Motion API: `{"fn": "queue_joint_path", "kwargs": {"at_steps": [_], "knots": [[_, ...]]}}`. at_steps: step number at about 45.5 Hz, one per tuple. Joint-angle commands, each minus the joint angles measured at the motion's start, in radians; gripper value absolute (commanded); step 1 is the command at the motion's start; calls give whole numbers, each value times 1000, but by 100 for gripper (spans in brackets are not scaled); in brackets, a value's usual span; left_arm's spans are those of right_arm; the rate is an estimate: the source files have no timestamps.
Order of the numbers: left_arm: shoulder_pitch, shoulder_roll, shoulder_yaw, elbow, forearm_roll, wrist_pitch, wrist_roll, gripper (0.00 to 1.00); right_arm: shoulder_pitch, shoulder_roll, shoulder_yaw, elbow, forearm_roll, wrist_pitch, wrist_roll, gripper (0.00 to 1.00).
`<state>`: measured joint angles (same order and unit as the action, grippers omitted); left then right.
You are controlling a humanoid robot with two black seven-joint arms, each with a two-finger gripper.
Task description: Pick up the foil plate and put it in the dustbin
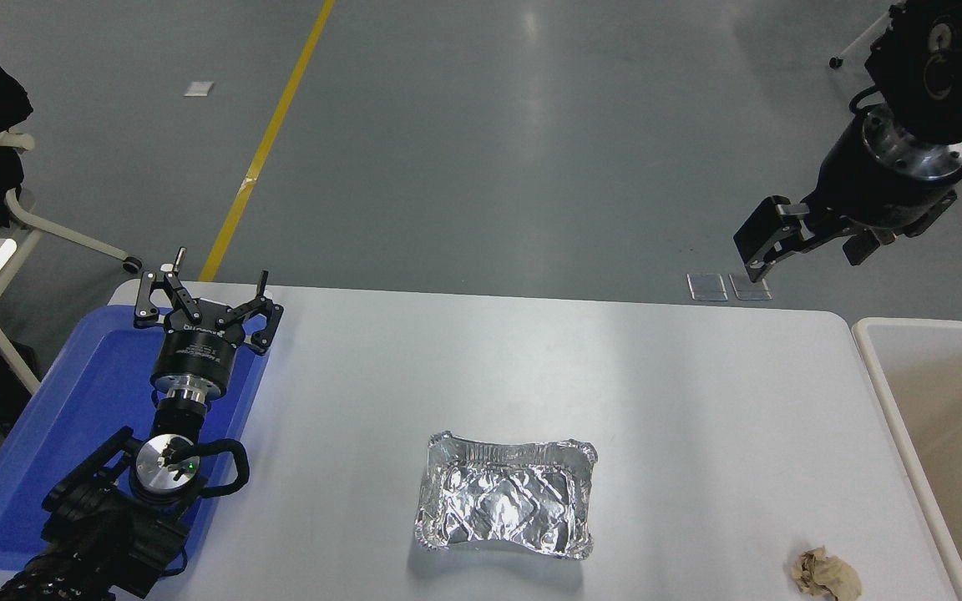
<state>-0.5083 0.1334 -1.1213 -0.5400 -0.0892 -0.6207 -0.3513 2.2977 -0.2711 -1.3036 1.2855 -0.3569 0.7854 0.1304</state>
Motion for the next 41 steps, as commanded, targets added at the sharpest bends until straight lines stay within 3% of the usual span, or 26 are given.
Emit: {"fn": "queue_joint_path", "kwargs": {"at_steps": [1,22,30,41], "knots": [[1,0,0,0,0,-1,0,100,-1,-3,-6,0,1,0,0,100],[1,0,0,0,0,-1,0,100,-37,6,72,-3,67,0,2,100],[-1,0,0,0,0,-1,0,100,-58,141,101,-15,96,0,2,100],[-1,0,0,0,0,-1,0,100,-155,159,230,-26,144,0,0,100]]}}
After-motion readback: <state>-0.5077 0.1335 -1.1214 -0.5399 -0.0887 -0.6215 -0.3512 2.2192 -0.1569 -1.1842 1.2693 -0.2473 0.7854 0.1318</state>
